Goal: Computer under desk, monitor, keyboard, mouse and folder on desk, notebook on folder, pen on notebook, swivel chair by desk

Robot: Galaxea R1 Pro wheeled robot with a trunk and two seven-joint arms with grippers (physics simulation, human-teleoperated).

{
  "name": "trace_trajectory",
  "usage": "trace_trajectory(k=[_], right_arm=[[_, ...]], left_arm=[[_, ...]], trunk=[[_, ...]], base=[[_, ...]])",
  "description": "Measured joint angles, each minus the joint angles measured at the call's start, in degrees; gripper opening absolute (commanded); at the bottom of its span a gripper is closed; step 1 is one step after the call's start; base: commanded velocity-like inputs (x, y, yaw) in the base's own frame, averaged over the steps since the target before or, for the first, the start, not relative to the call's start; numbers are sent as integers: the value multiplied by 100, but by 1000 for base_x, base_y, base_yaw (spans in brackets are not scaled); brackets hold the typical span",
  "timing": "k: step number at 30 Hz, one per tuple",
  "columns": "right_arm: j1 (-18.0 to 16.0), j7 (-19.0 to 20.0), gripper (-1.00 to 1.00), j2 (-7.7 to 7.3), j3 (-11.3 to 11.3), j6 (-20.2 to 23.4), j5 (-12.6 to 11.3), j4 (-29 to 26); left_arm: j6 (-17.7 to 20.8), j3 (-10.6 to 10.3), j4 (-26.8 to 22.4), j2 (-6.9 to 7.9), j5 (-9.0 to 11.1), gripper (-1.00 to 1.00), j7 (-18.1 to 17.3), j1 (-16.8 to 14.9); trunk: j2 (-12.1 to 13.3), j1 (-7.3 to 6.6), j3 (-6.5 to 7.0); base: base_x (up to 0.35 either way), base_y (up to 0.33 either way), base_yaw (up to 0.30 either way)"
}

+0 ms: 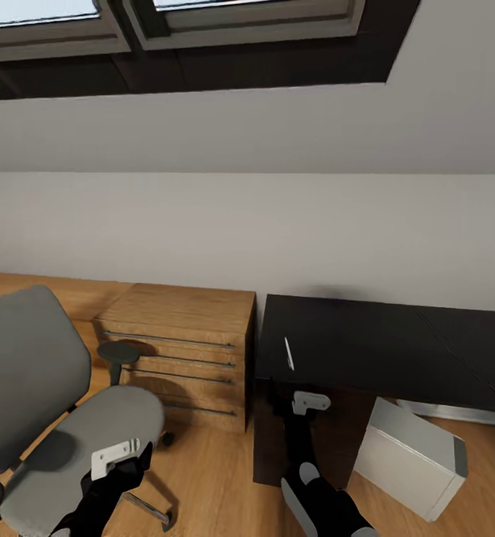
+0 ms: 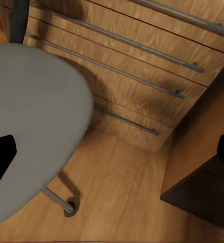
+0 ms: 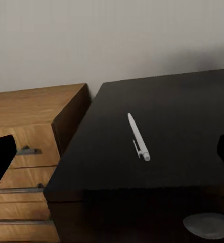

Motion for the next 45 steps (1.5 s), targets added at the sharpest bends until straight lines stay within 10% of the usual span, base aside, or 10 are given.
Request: trace_trajectory(k=[45], right_arm=[[-1, -2, 100, -40, -58, 568, 27, -568]], left_arm=[[5, -60, 184, 36, 76, 100, -17, 0]], trunk=[[-1, -3, -7]], base=[[187, 0, 10]])
